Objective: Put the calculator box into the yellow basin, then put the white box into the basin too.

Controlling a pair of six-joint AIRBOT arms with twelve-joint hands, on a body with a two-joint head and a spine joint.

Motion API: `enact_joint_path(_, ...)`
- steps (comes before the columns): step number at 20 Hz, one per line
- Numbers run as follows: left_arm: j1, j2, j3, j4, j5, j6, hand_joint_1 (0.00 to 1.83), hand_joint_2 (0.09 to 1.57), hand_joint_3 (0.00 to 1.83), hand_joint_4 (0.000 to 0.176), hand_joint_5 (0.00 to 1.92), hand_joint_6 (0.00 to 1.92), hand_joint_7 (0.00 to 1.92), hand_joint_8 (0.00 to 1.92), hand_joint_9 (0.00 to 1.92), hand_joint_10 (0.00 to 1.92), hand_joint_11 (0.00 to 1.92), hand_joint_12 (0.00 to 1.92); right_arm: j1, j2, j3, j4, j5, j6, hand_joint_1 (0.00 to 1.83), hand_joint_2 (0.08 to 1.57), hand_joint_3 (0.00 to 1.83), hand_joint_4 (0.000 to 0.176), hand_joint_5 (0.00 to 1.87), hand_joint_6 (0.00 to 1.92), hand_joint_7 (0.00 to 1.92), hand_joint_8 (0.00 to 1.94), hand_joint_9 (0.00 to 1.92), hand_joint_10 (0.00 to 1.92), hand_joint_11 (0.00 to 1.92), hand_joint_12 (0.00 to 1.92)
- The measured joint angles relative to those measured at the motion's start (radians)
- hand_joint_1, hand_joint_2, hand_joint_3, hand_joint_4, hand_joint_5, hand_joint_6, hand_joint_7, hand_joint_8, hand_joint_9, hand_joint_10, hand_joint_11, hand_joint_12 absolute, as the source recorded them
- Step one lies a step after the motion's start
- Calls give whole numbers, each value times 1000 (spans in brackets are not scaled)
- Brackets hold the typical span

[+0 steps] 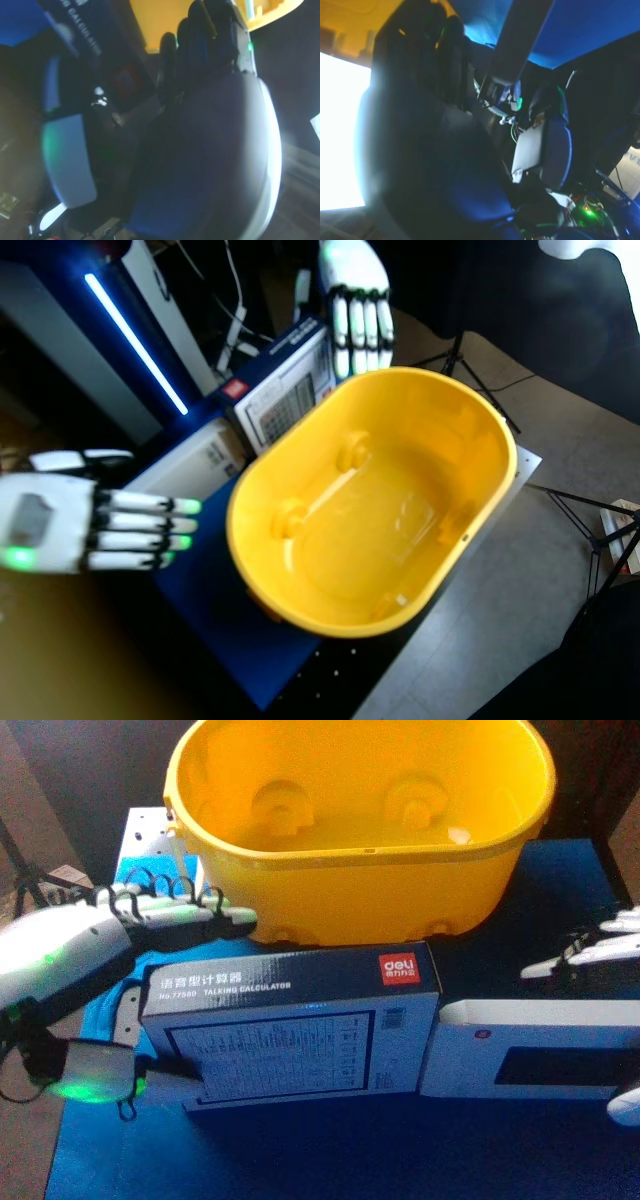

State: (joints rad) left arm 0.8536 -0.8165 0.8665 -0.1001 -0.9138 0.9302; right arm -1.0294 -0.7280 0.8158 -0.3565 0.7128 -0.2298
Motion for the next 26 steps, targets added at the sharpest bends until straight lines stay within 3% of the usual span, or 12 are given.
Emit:
enact_joint_path(2,0,-24,17,-1,21,-35,985,873,0,53,320,9,244,0,283,19,5,1262,0,-16,11,6,0,-1,980,969,5,0,480,31,498,34,261,781,122,1668)
enact_joint_path(6,0,-64,43,-23,-1,-51,1108,933,10,18,408,9,270,0,385,34,132,1440,0,-37,24,4,2,0,1364,995,0,0,795,232,717,296,459,1050,359,1610)
enact_joint_path(7,1,-76,55,-23,-7,-68,1119,994,14,5,443,11,313,6,524,79,369,1356,0,-42,26,6,5,0,1214,1175,6,0,915,1115,718,1169,539,1218,430,1716)
enact_joint_path(8,11,-90,62,-23,-6,-80,1217,1076,12,0,555,21,481,17,764,141,645,1295,0,-44,26,5,16,0,1337,1248,3,0,826,1061,586,1501,670,1699,665,1831)
enact_joint_path(9,18,-97,64,-25,2,-86,1330,1094,6,0,706,43,706,45,947,204,628,1313,0,-45,26,6,24,0,1346,1235,0,0,844,1014,606,1486,728,1655,731,1804)
enact_joint_path(10,23,-102,66,-26,16,-90,1404,1094,41,0,760,944,934,755,1037,1059,740,1303,0,-45,27,5,35,0,1341,1248,2,0,804,1048,576,1557,725,1685,787,1858)
enact_joint_path(11,23,-102,66,-24,17,-90,1380,1121,0,0,766,1078,994,909,1051,1167,820,1380,0,-45,28,5,44,0,1338,1255,1,0,801,1079,558,1570,709,1696,747,1869)
enact_joint_path(13,24,-98,66,-24,8,-93,1262,1130,3,0,842,1031,1071,1040,1191,752,985,1321,0,-45,29,10,48,0,1353,1217,0,0,865,1039,645,1431,765,1614,813,1822)
enact_joint_path(15,29,-80,58,-24,6,-91,1371,1138,2,0,774,1165,948,1004,965,1223,942,1337,0,-45,29,10,50,0,1345,1243,4,0,795,1033,614,1551,720,1708,860,1884)
enact_joint_path(19,37,19,21,-25,-30,-75,1377,1118,1,0,832,1106,961,973,1006,1157,937,1381,0,-26,6,21,86,0,1346,1254,0,0,719,1101,641,1513,752,1700,926,1866)
enact_joint_path(20,37,36,11,-21,-35,-74,1376,1121,2,0,813,1168,950,981,1011,1124,942,1322,0,-20,6,26,93,0,1463,1259,0,0,570,1460,568,1350,710,1472,631,1870)
enact_joint_path(26,97,187,-84,-30,-116,-5,1374,1141,0,0,737,1177,934,1037,993,1198,984,1357,0,-6,7,69,96,-11,1468,1255,0,0,609,1368,544,1395,707,1481,631,1856)
